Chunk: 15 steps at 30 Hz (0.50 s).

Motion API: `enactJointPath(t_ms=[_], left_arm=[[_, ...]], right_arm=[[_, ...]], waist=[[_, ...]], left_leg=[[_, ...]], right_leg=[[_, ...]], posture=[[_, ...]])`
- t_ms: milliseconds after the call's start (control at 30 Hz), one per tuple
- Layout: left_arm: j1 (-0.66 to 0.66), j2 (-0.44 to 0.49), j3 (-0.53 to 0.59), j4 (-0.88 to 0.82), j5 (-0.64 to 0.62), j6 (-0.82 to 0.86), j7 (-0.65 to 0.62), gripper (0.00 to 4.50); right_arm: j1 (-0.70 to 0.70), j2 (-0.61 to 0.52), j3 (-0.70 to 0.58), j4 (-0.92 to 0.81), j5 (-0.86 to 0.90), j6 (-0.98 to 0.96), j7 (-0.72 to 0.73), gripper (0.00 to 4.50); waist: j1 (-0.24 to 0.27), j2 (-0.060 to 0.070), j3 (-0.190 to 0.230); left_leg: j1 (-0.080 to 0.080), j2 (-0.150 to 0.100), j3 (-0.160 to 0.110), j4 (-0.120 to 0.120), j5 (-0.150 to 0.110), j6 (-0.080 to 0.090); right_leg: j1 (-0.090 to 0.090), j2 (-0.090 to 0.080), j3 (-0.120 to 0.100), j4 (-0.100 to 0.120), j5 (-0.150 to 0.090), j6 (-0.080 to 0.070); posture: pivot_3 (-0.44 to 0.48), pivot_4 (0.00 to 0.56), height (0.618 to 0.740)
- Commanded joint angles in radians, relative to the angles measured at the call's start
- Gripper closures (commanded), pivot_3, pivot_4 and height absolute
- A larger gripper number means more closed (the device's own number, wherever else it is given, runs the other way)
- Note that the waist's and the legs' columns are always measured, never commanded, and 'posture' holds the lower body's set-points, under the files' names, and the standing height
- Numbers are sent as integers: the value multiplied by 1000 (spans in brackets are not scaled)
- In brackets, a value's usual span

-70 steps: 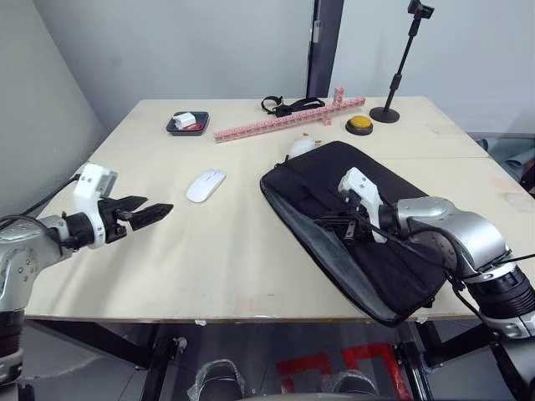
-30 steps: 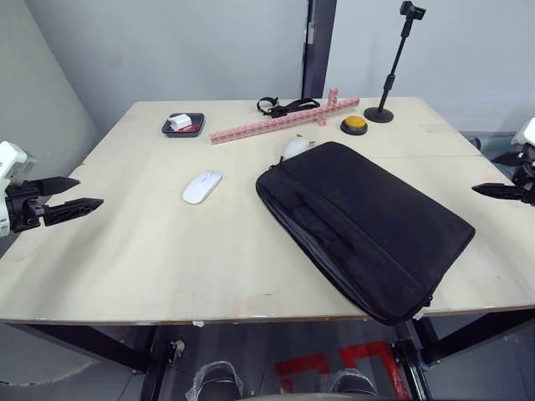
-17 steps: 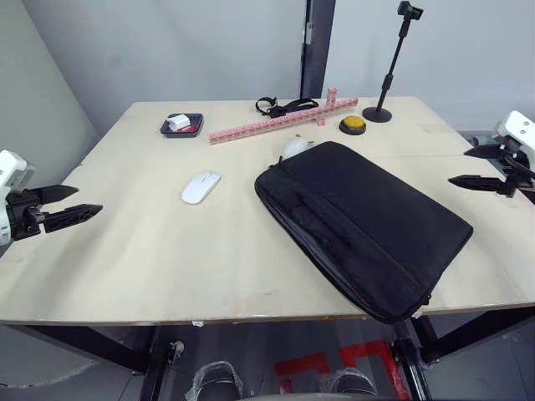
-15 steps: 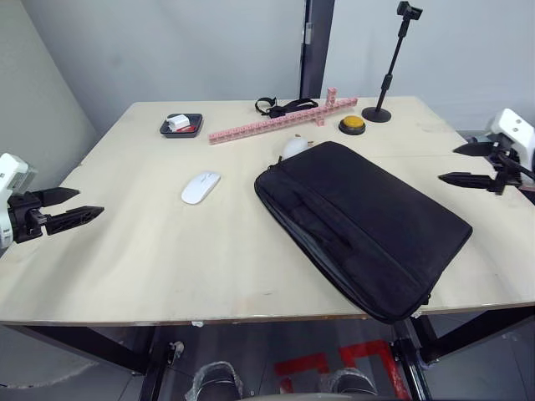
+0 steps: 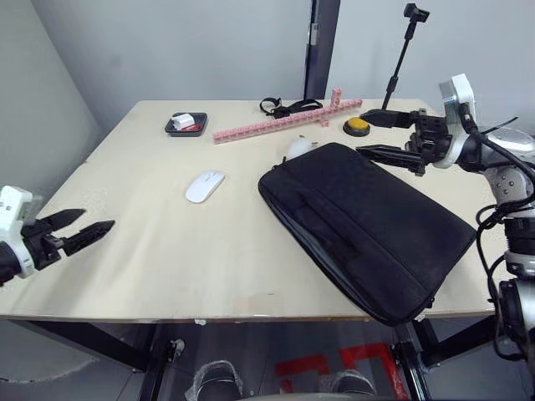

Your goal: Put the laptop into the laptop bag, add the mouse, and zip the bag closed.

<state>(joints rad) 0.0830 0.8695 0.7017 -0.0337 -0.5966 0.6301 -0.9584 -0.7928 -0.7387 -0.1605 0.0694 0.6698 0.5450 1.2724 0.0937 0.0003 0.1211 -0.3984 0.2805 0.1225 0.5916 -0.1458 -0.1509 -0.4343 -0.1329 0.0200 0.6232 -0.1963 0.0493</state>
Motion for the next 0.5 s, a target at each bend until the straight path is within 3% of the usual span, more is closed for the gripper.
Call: enactJointPath(t_ms=[33,267,500], left_arm=[[14,3,60,-88,-38,30,43,0],[37,1,64,-179,-81,90,91,0],[-92,0,-103,-141,-19,25,135,0]], right_arm=[[2,-5,-35,-54,44,25,-23,44],[8,-7,-24,-79,52,42,-43,44],[28,-5,-22,-117,57,55,-74,44]], waist=[[1,-1,-1],[-4,-1,-1],[2,-1,-1]], left_leg=[[0,0,0,0,0,0],[1,0,0,0,0,0],[1,0,0,0,0,0]], right_leg=[[0,0,0,0,0,0],[0,1,1,-1,1,-1],[0,1,1,-1,1,-1]], posture=[[0,150,740],[0,150,740],[0,150,740]])
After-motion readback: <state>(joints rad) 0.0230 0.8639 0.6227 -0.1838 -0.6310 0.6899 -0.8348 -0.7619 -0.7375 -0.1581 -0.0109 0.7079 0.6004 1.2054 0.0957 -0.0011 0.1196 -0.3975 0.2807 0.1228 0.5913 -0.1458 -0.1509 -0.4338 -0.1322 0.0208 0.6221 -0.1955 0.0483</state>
